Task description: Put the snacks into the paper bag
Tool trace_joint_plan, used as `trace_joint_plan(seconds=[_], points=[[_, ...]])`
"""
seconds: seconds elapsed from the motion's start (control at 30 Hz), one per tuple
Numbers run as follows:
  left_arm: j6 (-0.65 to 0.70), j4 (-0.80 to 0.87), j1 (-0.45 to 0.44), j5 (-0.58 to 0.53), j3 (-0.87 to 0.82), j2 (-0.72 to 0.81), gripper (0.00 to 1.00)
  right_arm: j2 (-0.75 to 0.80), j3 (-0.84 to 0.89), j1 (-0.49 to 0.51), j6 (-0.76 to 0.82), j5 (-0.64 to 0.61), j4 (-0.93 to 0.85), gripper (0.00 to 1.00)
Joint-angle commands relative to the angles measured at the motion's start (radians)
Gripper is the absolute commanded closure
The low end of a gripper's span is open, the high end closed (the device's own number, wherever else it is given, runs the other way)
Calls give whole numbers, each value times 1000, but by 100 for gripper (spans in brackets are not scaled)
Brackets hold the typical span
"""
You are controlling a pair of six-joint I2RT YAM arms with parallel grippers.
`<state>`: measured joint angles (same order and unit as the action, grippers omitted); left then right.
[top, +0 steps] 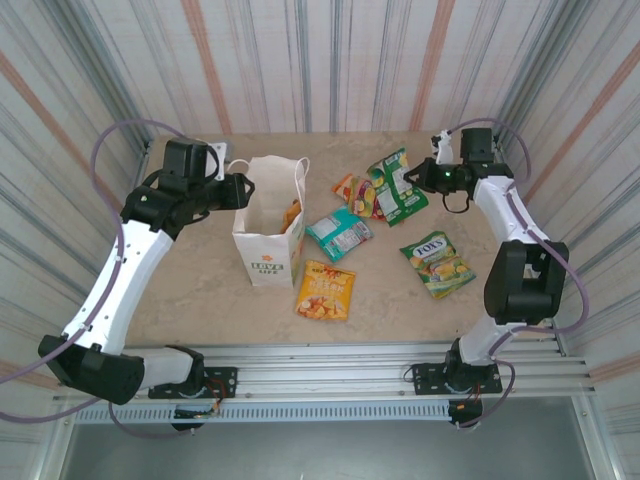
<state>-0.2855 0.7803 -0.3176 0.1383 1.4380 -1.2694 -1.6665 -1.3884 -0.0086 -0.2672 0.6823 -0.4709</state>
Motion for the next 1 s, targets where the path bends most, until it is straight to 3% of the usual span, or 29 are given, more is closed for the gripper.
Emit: trace_joint_plan(seconds=[0.0,0.17,0.47,0.97], points=[[21,6,7,-24,-15,30,48,65,-10,27,-97,-24,24,100],[32,22,8,-54,-19,31,51,138,17,58,-248,-47,114,100],[40,27,7,-72,-37,30,55,278,-58,177,-445,-227,161,100],[36,-11,8,-62,-100,73,81,306,-251,429,-693,-310,294,100]])
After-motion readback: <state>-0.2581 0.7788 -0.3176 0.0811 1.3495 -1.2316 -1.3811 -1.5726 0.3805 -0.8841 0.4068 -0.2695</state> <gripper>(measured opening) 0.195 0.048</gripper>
